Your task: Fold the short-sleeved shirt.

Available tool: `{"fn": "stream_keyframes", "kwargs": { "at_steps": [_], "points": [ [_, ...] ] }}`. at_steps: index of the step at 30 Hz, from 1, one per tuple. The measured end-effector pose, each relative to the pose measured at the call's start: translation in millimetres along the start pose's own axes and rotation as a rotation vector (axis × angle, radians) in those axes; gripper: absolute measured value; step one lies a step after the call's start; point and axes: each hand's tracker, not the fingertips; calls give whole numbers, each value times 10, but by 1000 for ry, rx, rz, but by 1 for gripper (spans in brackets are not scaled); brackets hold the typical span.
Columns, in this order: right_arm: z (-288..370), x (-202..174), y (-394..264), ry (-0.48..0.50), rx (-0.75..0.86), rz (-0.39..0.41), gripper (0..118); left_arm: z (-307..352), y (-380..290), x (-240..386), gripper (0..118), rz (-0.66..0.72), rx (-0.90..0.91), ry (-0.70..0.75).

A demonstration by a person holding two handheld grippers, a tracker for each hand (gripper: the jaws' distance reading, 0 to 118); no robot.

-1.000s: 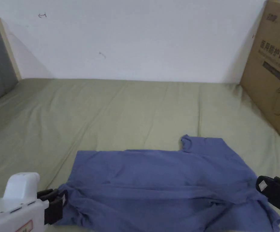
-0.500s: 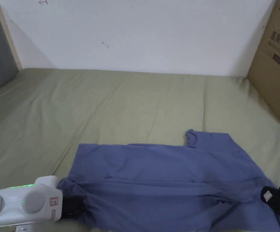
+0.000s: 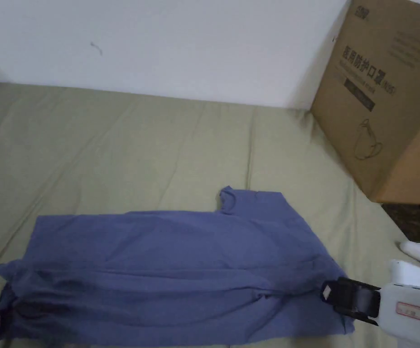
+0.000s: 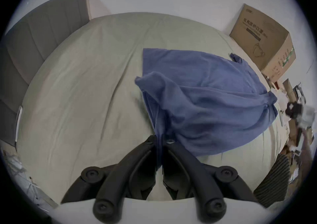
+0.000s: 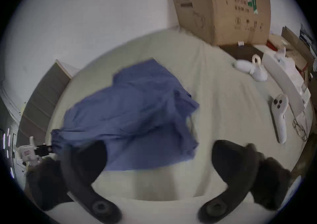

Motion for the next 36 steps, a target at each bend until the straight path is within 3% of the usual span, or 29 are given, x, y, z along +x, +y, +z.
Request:
{"fn": "stream_keyframes", "kwargs": {
  "at_steps": [1,5,8,9,10,12,13,14,16,18,22,26,31,33,34,35,36],
  "points": [
    [-95,65,-36,6,-25,-52,116,7,6,-25,4,22,-6,-11],
    [-590,309,49,-112,-164,-58,116,-42,0,-4,4,24,-14,-1],
    [-837,309,69,-129,-267,-36,108,-94,-9,33,4,7,-27,17],
    [-752,278,69,-171,-255,19,103,-95,-4,44,4,4,-31,21],
    [-710,215,95,-181,-249,68,91,-86,4,53,4,3,-32,23],
    [-588,97,160,-153,-225,151,26,-47,24,32,4,9,-23,16],
    [-457,38,128,-97,-225,169,6,-21,40,33,4,14,-15,11],
    [-421,-2,141,-35,-238,168,6,12,58,35,4,21,-9,3],
    [-312,-83,175,-92,-226,204,6,86,92,8,4,25,7,1],
    [-89,-77,161,-87,-200,225,6,208,138,-4,4,33,31,-12],
    [357,71,73,-70,-187,174,6,519,127,-86,4,39,57,-16],
    [662,183,-267,-54,-232,153,6,669,-154,-149,4,-4,-83,-27],
    [581,302,-772,-66,-362,119,7,570,-596,-196,5,-19,-208,-15],
    [540,278,-908,-75,-359,117,10,529,-691,-218,23,14,-211,-21],
    [545,259,-923,-94,-347,120,20,535,-708,-208,42,15,-208,-9],
    [561,229,-913,-122,-335,137,51,564,-704,-190,78,-3,-194,18],
    [577,202,-896,-157,-334,164,86,588,-702,-180,104,-14,-175,23]
  ]
}}
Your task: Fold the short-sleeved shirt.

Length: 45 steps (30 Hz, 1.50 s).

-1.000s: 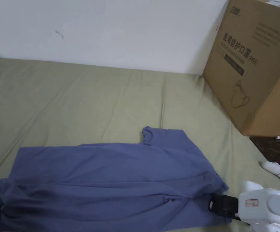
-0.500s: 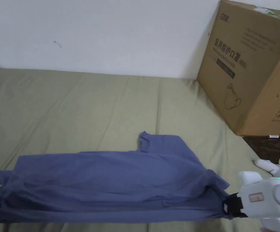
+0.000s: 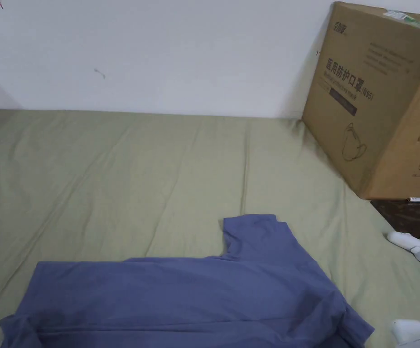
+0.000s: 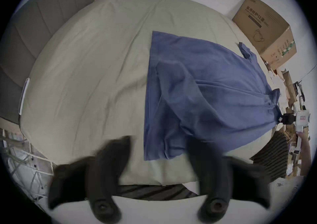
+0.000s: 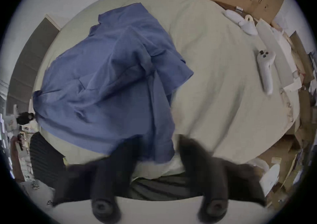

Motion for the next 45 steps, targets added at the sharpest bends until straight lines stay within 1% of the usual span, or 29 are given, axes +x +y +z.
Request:
{"fn": "stream_keyframes", "kwargs": {
  "at_steps": [1,2,3,7,10,11,12,13,14,15,16,18,20,23,25,28,29,30,31,32,33,35,37,40,41,42,43,44,45],
  "points": [
    [29,-60,-5,-26,1,11,112,31,5,10,115,-3,22,-3],
    [75,-78,3,-36,16,0,118,96,32,19,113,-5,58,-23],
    [168,-84,24,-46,52,-6,118,161,62,31,113,2,92,-44],
    [514,-182,144,44,205,-61,118,444,247,134,113,10,221,-91],
    [793,-351,218,69,306,-40,116,654,372,257,112,4,295,-97],
    [889,-412,227,84,373,-24,110,728,431,299,103,-1,349,-135],
    [969,-467,230,111,433,-8,99,783,468,342,87,-13,370,-174],
    [1040,-537,250,143,493,6,76,848,506,388,59,-30,404,-206],
    [1122,-605,262,165,552,8,29,915,539,448,18,-40,461,-191],
    [1181,-663,275,182,605,-4,11,957,576,501,3,-53,499,-181],
    [1217,-722,307,185,642,-5,8,982,616,572,1,-73,528,-149],
    [1249,-829,387,192,707,-19,8,1018,698,657,2,-111,594,-114],
    [1262,-899,513,226,740,-19,8,994,870,703,2,-115,607,-132],
    [1247,-978,706,251,739,-17,8,824,1217,598,2,-83,504,-146],
    [1212,-1047,831,256,729,-1,8,534,1538,477,2,-87,369,-127],
    [1081,-1099,970,247,705,38,8,-100,1921,254,2,-113,156,-51],
    [1021,-1102,1025,254,694,42,8,-322,1990,165,8,-92,122,-35],
    [958,-1113,1064,260,670,39,8,-507,2029,72,29,-58,107,-32],
    [903,-1121,1088,261,651,31,8,-650,2060,0,64,-17,113,-25],
    [837,-1122,1111,262,633,18,8,-823,2078,-40,106,16,98,-21],
    [778,-1097,1129,269,613,3,8,-965,2091,-70,118,25,73,2],
    [652,-1070,1163,277,579,-25,8,-1241,2114,-115,117,-17,68,57],
    [543,-1028,1186,255,563,-35,8,-1497,2140,-158,117,-41,32,90],
    [437,-972,1249,233,551,-61,8,-1686,2071,-149,113,-46,-38,54],
    [407,-939,1281,233,546,-66,8,-1649,2032,-90,98,-84,-18,72],
    [367,-914,1337,231,542,-69,8,-1548,2011,-52,70,-133,29,87],
    [318,-892,1403,220,537,-70,8,-1458,1994,-4,31,-146,62,48],
    [269,-874,1474,201,528,-70,8,-1336,1963,21,1,-157,84,62],
    [151,-751,1592,182,510,-67,8,-1247,1967,60,1,-170,121,64]
  ]
}}
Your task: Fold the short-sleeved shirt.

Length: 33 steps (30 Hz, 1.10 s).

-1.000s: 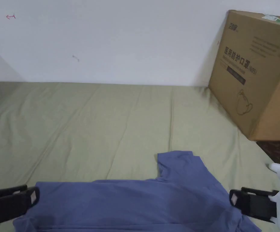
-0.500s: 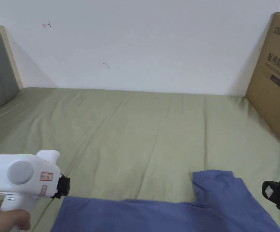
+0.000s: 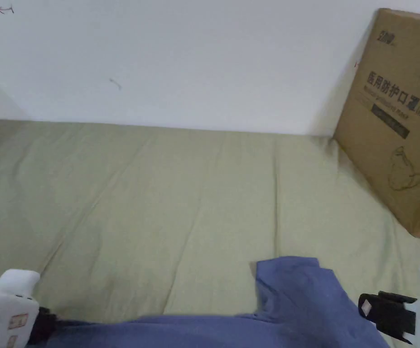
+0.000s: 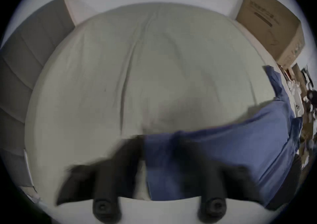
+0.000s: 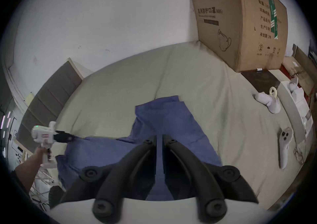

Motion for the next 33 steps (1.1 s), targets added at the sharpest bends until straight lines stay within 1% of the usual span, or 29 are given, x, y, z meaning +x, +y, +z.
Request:
{"fn": "stream_keyframes", "kwargs": {
  "at_steps": [3,4,5,6,7,8,9,10,11,12,13,14,15,16,17,18,19,20,22,24,28,30,33],
  "points": [
    [-369,146,200,-22,-43,9,8,292,59,59,1,35,38,-77],
    [-519,207,274,-27,-59,8,9,363,84,57,1,26,36,-77],
    [-665,257,340,-41,-95,15,13,423,100,61,1,18,42,-80],
    [-835,312,416,-69,-116,13,29,497,104,64,1,11,50,-77],
    [-999,364,478,-104,-148,7,64,559,107,59,1,5,58,-77],
    [-1151,408,516,-141,-187,-9,111,604,110,49,1,4,61,-79],
    [-1316,478,544,-158,-224,-29,118,653,109,27,1,9,69,-80],
    [-1401,544,618,-176,-188,-29,118,684,104,6,1,22,76,-82],
    [-1522,584,641,-174,-250,-48,118,705,93,-10,1,37,84,-83],
    [-1646,610,593,-191,-314,-41,118,719,81,-23,1,46,89,-85],
    [-1756,631,560,-212,-384,-35,118,716,71,-27,1,49,89,-87],
    [-1829,639,527,-197,-443,-36,115,704,65,-23,1,50,83,-84],
    [-1891,622,461,-172,-508,-21,108,679,53,-18,1,49,73,-81],
    [-1902,556,392,-189,-523,38,106,657,39,-16,1,48,65,-80],
    [-1830,473,404,-242,-474,136,94,639,31,-14,1,47,58,-78],
    [-1744,415,435,-211,-440,164,73,620,22,-13,1,47,51,-78],
    [-1671,382,464,-185,-423,157,40,582,18,-19,1,45,49,-80],
    [-1540,331,479,-167,-402,152,0,571,15,-20,1,46,47,-81],
    [-1346,302,506,-93,-366,105,0,559,18,-27,1,58,52,-89],
    [-1144,307,536,-106,-275,88,0,571,30,-57,1,83,73,-94],
    [-658,331,613,-75,-131,4,0,689,63,-122,1,168,129,-140],
    [-475,336,645,-51,-89,3,0,783,76,-150,1,183,165,-156],
    [-201,306,655,-57,-48,27,0,943,94,-178,1,183,222,-195]
  ]
}}
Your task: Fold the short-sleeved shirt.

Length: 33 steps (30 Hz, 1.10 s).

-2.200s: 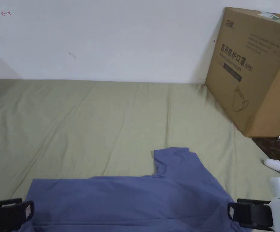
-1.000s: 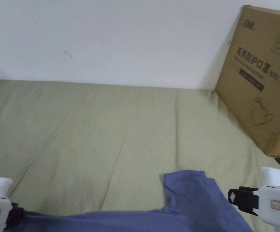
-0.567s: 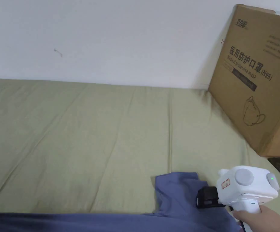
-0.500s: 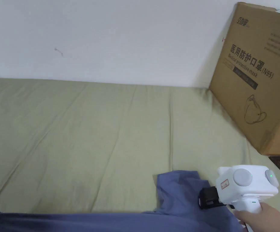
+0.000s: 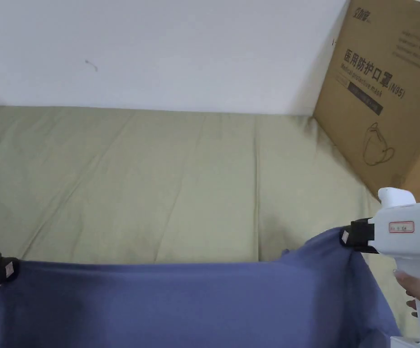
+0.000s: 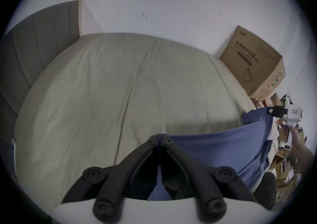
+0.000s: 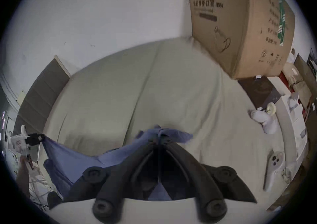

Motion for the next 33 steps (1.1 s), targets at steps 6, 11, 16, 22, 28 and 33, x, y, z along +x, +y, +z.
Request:
{"fn": "stream_keyframes", "kwargs": {
  "at_steps": [6,11,16,22,28,33],
  "points": [
    [468,-8,-289,12,6,-15,0,293,-47,66,1,-100,8,-47],
    [715,208,-881,16,-123,-54,0,495,-463,26,1,-168,-110,-52],
    [896,320,-1661,-6,-368,-112,0,641,-1074,-44,2,-147,-249,-62],
    [762,322,-2049,-49,-447,-103,39,598,-1496,-19,58,-172,-367,-2],
    [1043,39,-1819,-84,-244,73,118,878,-1308,163,116,-141,-169,1],
    [1436,-320,-1486,0,58,40,118,1219,-1036,573,116,-92,142,-58]
  ]
}}
